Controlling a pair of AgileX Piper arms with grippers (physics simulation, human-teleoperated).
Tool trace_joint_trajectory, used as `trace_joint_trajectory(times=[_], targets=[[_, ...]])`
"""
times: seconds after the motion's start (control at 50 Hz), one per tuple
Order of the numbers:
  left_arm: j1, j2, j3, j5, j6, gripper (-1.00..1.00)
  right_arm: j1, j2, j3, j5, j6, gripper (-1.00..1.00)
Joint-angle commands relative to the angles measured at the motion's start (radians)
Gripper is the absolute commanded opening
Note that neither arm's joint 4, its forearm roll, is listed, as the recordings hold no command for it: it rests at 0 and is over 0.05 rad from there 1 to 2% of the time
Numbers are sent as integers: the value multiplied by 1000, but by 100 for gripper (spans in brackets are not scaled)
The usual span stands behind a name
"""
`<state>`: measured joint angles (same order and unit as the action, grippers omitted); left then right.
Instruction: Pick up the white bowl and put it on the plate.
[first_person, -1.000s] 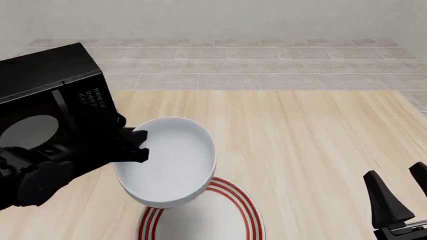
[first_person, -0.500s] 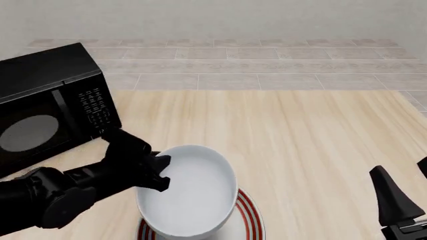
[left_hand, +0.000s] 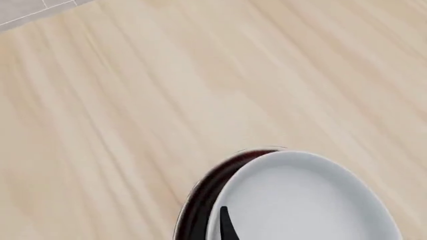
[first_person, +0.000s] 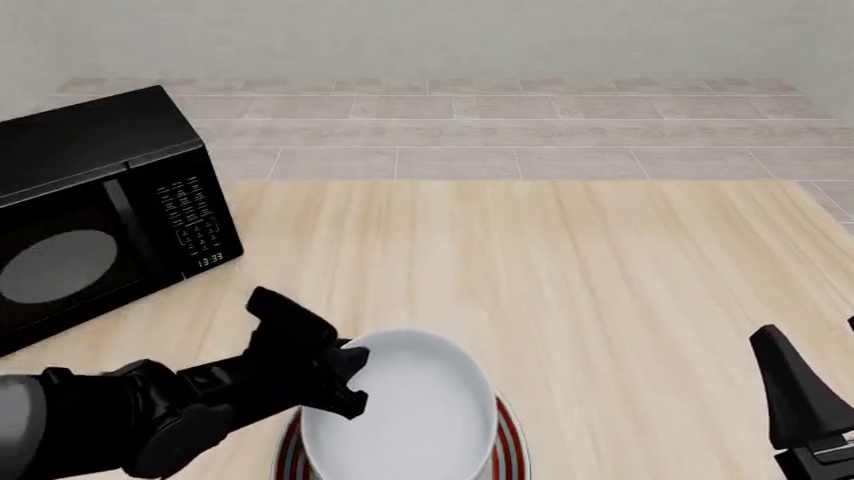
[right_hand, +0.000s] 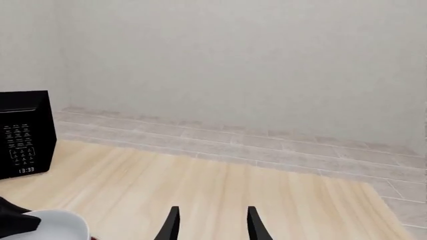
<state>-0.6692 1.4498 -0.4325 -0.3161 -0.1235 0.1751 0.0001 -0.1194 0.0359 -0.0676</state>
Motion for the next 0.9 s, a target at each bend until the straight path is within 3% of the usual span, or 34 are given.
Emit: trace_joint_trajectory(times=[0.02,0.8,0.9], targets=[[-29,42,7,-42,-13,-100,-1,0,4,-1,0,100],[-2,199,21,-149,14,-100,4,0,-5,5,3,100],[-6,154,35,-147,31,-100,2,0,6,-3,2,100]])
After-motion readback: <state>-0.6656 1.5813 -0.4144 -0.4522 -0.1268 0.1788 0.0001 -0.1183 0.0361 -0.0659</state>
